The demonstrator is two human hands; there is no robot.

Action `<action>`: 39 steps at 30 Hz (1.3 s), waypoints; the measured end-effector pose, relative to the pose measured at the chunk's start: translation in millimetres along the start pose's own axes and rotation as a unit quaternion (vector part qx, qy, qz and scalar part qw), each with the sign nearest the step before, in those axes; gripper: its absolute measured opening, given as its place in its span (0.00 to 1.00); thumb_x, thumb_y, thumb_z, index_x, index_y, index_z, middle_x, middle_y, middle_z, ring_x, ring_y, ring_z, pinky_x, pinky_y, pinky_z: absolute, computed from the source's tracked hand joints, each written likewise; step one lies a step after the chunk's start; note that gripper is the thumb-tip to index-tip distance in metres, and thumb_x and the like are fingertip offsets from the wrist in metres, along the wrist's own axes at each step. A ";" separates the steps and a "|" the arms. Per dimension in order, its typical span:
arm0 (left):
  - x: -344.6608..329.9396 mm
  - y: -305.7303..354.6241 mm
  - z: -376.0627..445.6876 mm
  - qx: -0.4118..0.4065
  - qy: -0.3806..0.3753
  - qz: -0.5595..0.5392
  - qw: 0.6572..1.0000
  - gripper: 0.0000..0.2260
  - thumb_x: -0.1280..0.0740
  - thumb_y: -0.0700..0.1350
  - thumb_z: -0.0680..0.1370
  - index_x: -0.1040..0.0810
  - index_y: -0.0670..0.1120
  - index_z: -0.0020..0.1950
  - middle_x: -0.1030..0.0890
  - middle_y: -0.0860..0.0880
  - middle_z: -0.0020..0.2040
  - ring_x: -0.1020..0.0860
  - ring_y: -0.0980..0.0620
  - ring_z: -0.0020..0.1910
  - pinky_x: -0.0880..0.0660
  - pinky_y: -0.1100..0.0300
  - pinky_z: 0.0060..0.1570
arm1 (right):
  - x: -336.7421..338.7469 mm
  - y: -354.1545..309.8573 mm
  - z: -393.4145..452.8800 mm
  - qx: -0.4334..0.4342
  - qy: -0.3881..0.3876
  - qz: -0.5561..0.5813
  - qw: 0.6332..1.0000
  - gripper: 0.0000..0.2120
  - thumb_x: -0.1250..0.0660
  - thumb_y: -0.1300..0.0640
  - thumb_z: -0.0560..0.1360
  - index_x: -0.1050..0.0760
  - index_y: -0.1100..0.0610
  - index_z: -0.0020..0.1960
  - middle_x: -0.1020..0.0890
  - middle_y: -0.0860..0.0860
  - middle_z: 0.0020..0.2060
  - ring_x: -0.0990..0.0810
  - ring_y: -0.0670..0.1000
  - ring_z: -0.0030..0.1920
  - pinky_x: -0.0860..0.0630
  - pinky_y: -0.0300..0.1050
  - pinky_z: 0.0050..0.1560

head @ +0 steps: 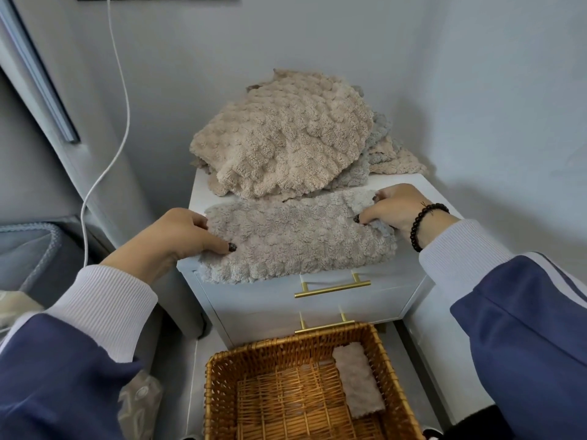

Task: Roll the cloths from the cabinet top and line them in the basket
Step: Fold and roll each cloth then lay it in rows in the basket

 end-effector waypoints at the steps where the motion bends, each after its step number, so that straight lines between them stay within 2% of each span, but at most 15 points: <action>1: -0.6 0.4 -1.4 -0.004 -0.006 -0.006 1.000 0.30 0.17 0.51 0.52 0.20 0.36 0.45 0.18 0.37 0.48 0.20 0.37 0.52 0.25 0.48 0.59 | -0.4 0.7 -0.2 0.001 -0.008 0.017 1.000 0.23 0.21 0.62 0.60 0.22 0.63 0.53 0.22 0.53 0.45 0.22 0.53 0.48 0.23 0.46 0.53; 3: -0.9 -2.4 0.4 -0.013 -0.013 -0.032 0.999 0.37 0.19 0.57 0.49 0.19 0.38 0.51 0.16 0.40 0.50 0.18 0.40 0.52 0.24 0.45 0.59 | -1.0 4.7 1.2 0.002 -0.023 0.064 0.998 0.32 0.21 0.57 0.52 0.23 0.61 0.56 0.19 0.53 0.51 0.20 0.55 0.53 0.22 0.53 0.57; 7: -4.4 5.1 -9.9 -0.041 -0.016 -0.157 0.987 0.17 0.24 0.46 0.71 0.21 0.40 0.56 0.15 0.44 0.51 0.17 0.46 0.50 0.23 0.47 0.58 | 4.3 7.7 -6.5 0.014 -0.011 0.166 0.986 0.15 0.27 0.67 0.65 0.22 0.61 0.51 0.18 0.58 0.52 0.20 0.59 0.55 0.25 0.62 0.60; 10: -5.2 7.8 -18.6 -0.038 -0.018 -0.261 0.964 0.11 0.30 0.41 0.76 0.21 0.40 0.57 0.15 0.43 0.49 0.16 0.48 0.46 0.20 0.50 0.51 | 7.9 6.6 -20.8 0.019 -0.038 0.220 0.974 0.23 0.28 0.67 0.68 0.27 0.64 0.62 0.19 0.59 0.57 0.22 0.59 0.59 0.26 0.63 0.61; 12: -2.9 9.9 -27.4 -0.044 -0.023 -0.300 0.953 0.09 0.32 0.40 0.77 0.20 0.40 0.56 0.15 0.44 0.48 0.15 0.48 0.44 0.18 0.54 0.41 | 10.1 6.3 -28.5 0.036 -0.063 0.238 0.969 0.20 0.29 0.69 0.70 0.27 0.64 0.61 0.19 0.58 0.54 0.20 0.55 0.56 0.22 0.58 0.55; 14: -0.4 9.9 -36.1 -0.055 -0.032 -0.321 0.945 0.09 0.33 0.40 0.77 0.20 0.41 0.56 0.15 0.44 0.48 0.15 0.47 0.45 0.18 0.54 0.38 | 13.1 5.2 -37.8 0.061 -0.079 0.250 0.963 0.12 0.34 0.73 0.73 0.25 0.61 0.53 0.18 0.55 0.46 0.17 0.49 0.45 0.20 0.47 0.43; 15: 0.7 9.1 -40.6 -0.060 -0.033 -0.324 0.944 0.08 0.33 0.40 0.77 0.20 0.41 0.54 0.14 0.44 0.46 0.15 0.47 0.44 0.18 0.54 0.37 | 15.5 5.6 -42.5 0.070 -0.083 0.252 0.962 0.12 0.35 0.74 0.73 0.25 0.60 0.51 0.18 0.54 0.46 0.18 0.48 0.44 0.20 0.44 0.43; 19: -0.8 4.3 -57.0 -0.076 -0.047 -0.317 0.944 0.06 0.33 0.39 0.76 0.20 0.40 0.51 0.14 0.46 0.40 0.15 0.50 0.38 0.20 0.58 0.32 | 19.3 11.8 -60.4 0.069 -0.121 0.249 0.958 0.16 0.35 0.74 0.72 0.25 0.63 0.58 0.18 0.58 0.53 0.19 0.54 0.52 0.22 0.52 0.56; 23: -2.1 -4.0 -75.9 -0.088 -0.047 -0.313 0.944 0.06 0.33 0.40 0.76 0.19 0.41 0.51 0.15 0.44 0.44 0.16 0.48 0.41 0.18 0.55 0.38 | 19.3 21.9 -83.5 0.030 -0.163 0.245 0.955 0.12 0.36 0.72 0.74 0.23 0.61 0.54 0.16 0.54 0.46 0.16 0.50 0.45 0.20 0.50 0.49; 26: -0.6 -11.1 -95.7 -0.095 -0.035 -0.331 0.938 0.09 0.32 0.42 0.76 0.19 0.41 0.54 0.15 0.42 0.48 0.16 0.46 0.46 0.18 0.54 0.43 | 23.8 28.8 -103.3 0.019 -0.172 0.228 0.958 0.10 0.37 0.67 0.76 0.24 0.60 0.56 0.15 0.52 0.46 0.18 0.49 0.46 0.22 0.49 0.50; 30: -1.5 -11.0 -132.0 -0.103 -0.074 -0.376 0.918 0.14 0.33 0.42 0.70 0.19 0.40 0.54 0.15 0.42 0.50 0.16 0.45 0.48 0.18 0.52 0.45 | 35.7 28.1 -127.6 0.036 -0.138 0.229 0.963 0.14 0.38 0.65 0.79 0.28 0.68 0.63 0.21 0.64 0.59 0.22 0.59 0.54 0.29 0.63 0.63; 33: -5.9 -7.9 -154.9 -0.080 -0.128 -0.436 0.887 0.14 0.38 0.41 0.73 0.19 0.41 0.55 0.15 0.42 0.51 0.16 0.44 0.49 0.19 0.48 0.47 | 45.9 19.3 -146.4 0.080 -0.105 0.244 0.961 0.09 0.36 0.62 0.78 0.24 0.62 0.57 0.15 0.58 0.47 0.18 0.54 0.46 0.20 0.50 0.52; 36: -15.1 -5.1 -166.8 -0.069 -0.157 -0.465 0.869 0.18 0.37 0.41 0.69 0.21 0.40 0.57 0.16 0.41 0.52 0.16 0.43 0.48 0.18 0.48 0.41 | 54.5 15.3 -161.3 0.122 -0.070 0.210 0.967 0.02 0.34 0.58 0.77 0.25 0.55 0.45 0.17 0.48 0.31 0.19 0.46 0.31 0.24 0.34 0.33; 38: -20.4 -6.1 -169.1 -0.063 -0.155 -0.463 0.870 0.18 0.35 0.40 0.67 0.21 0.38 0.56 0.16 0.40 0.49 0.15 0.43 0.43 0.18 0.49 0.37 | 55.7 14.4 -168.1 0.127 -0.064 0.191 0.971 0.01 0.34 0.58 0.77 0.25 0.54 0.46 0.16 0.48 0.34 0.19 0.41 0.29 0.25 0.31 0.29; 39: -22.0 -7.5 -168.6 -0.059 -0.152 -0.460 0.873 0.19 0.35 0.40 0.67 0.21 0.37 0.56 0.16 0.39 0.49 0.15 0.43 0.42 0.18 0.49 0.37 | 54.7 15.5 -168.6 0.128 -0.066 0.177 0.974 0.01 0.34 0.57 0.77 0.24 0.54 0.48 0.16 0.48 0.38 0.18 0.40 0.31 0.23 0.32 0.32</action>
Point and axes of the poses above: each hand's wrist, its own z-axis towards the middle knuckle, its own x-axis out of the back of the hand, y = z × x, the point moved 5 cm from there along z, towards the middle knuckle
